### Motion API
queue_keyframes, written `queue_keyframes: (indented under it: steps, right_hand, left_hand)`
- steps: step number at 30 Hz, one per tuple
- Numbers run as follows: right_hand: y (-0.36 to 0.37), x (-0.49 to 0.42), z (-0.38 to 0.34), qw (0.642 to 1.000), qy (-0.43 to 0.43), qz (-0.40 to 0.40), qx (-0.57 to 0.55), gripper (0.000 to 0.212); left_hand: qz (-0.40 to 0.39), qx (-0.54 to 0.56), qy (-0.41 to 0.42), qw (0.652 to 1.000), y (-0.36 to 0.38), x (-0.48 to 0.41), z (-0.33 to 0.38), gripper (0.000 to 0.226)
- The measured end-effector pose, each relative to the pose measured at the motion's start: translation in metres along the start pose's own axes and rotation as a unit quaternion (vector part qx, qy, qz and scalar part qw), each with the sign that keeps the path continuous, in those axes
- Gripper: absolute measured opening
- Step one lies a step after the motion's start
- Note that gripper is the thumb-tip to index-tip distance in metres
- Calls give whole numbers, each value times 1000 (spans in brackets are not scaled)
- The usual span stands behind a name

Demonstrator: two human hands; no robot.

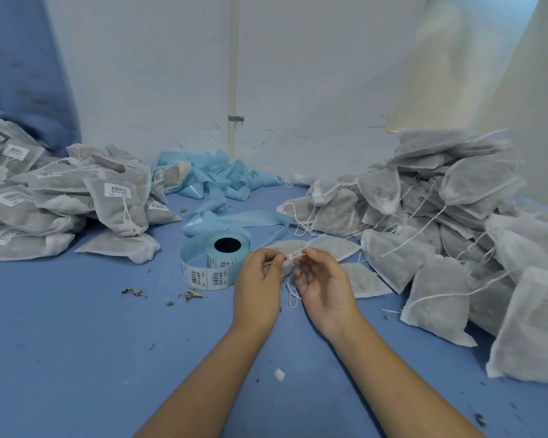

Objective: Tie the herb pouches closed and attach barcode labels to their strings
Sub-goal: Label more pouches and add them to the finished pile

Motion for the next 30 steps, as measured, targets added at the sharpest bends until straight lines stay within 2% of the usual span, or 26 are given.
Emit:
queue_keyframes:
  steps: [2, 7, 17, 21, 23, 26, 28, 30]
  right_hand:
    - [-1, 0, 0, 1000, 0, 2, -5, 32]
    - [-1, -1, 0, 999, 5, 6, -32, 12]
    - [-2, -2, 1, 1000, 11, 1, -18, 10]
    - [-3, -2, 0, 999, 27, -16, -39, 4]
    - [-5, -1, -2, 997, 43, -37, -60, 5]
    - [-5, -1, -4, 994, 60, -64, -73, 9]
    - [-4, 0, -3, 992, 68, -78, -75, 3]
    - [-4, 1, -3, 989, 74, -104, -78, 22]
  left_hand:
    - [3, 0, -5, 1000, 0, 0, -1, 13]
    - [21, -3, -28, 999, 0, -1, -3, 13]
    - [46, -5, -53, 998, -1, -3, -4, 13]
    - [36, -42, 3, 998, -2, 0, 1, 15]
    - [24, -101, 62, 993, -4, 1, 5, 30]
    - [5, -228, 123, 966, -6, 0, 1, 46]
    - [-13, -265, 131, 955, -6, -1, -5, 41]
    - [-20, -279, 137, 950, -5, 0, -8, 31]
Point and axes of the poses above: each hand's wrist, its own x-axis away from the middle knuckle, its own y-axis out of the palm, z = x × y, the point moved 1 cm from there along -x, towards the middle knuckle, and after that the axes turned 3 degrees about y, right-handed, at the moved point
